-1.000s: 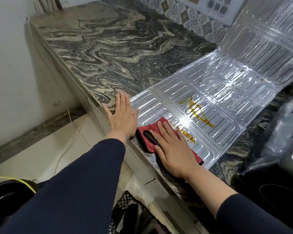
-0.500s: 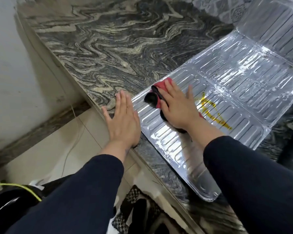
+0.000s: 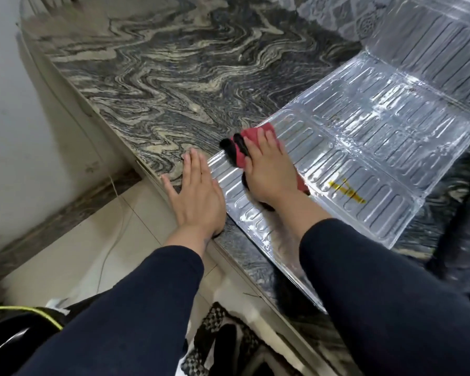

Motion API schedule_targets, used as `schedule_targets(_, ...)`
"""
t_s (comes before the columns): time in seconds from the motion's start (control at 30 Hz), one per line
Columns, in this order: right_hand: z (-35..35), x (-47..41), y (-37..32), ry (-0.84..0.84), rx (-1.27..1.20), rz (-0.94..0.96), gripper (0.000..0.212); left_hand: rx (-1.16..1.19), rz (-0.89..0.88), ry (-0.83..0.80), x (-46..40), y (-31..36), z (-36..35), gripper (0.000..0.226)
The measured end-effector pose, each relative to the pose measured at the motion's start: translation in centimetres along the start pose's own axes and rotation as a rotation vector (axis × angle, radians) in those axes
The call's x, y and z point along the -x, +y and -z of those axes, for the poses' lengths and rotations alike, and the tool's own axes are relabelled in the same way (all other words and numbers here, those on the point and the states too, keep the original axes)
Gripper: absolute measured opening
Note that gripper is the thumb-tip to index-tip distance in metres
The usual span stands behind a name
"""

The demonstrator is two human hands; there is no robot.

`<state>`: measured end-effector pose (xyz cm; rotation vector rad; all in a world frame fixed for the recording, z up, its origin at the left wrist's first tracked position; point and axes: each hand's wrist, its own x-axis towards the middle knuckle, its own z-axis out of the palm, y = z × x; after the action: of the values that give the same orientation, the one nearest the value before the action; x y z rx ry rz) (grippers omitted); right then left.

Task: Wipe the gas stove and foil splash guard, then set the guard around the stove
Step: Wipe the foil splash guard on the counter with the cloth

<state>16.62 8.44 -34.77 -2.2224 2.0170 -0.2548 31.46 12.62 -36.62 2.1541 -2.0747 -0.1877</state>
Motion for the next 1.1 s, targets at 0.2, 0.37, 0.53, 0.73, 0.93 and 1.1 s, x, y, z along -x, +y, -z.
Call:
schedule_targets(0.2,0.0,8.5,-0.6,-0.086,-0.021,0.176,0.057,-0.010,0.007,-0.012,0.2,0.0,0.3,0.062)
schedule_targets(0.37,2.3,9.2,8.3,-0.031,0.022,-0.080,0.052,-0.023,0.013,-0.051,-0.1,0.0,0.4,0.058)
schedule_targets(0.53,3.1,7.9,12.8,0.054,0.036,-0.444,0.051,-0.014,0.010,-0.034,-0.1,0.3,0.5,0.057)
schedule_targets(0.73,2.3,8.7,9.4,0.039,-0.001,-0.417,0.052,0.129,0.051,-0.034,0.1,0.1,1.5,0.060)
schedule_targets(0.93,1.0,10.2,3.3,0.042,-0.035,-0.381,0.053,-0.014,-0.125,0.041,-0.1,3.7,2.8,0.063)
schedule_targets(1.1,-0.3,12.6,-0.7,-0.019,-0.035,-0.310,0.055,0.024,-0.093,-0.072,-0.5,3.3,1.1,0.062)
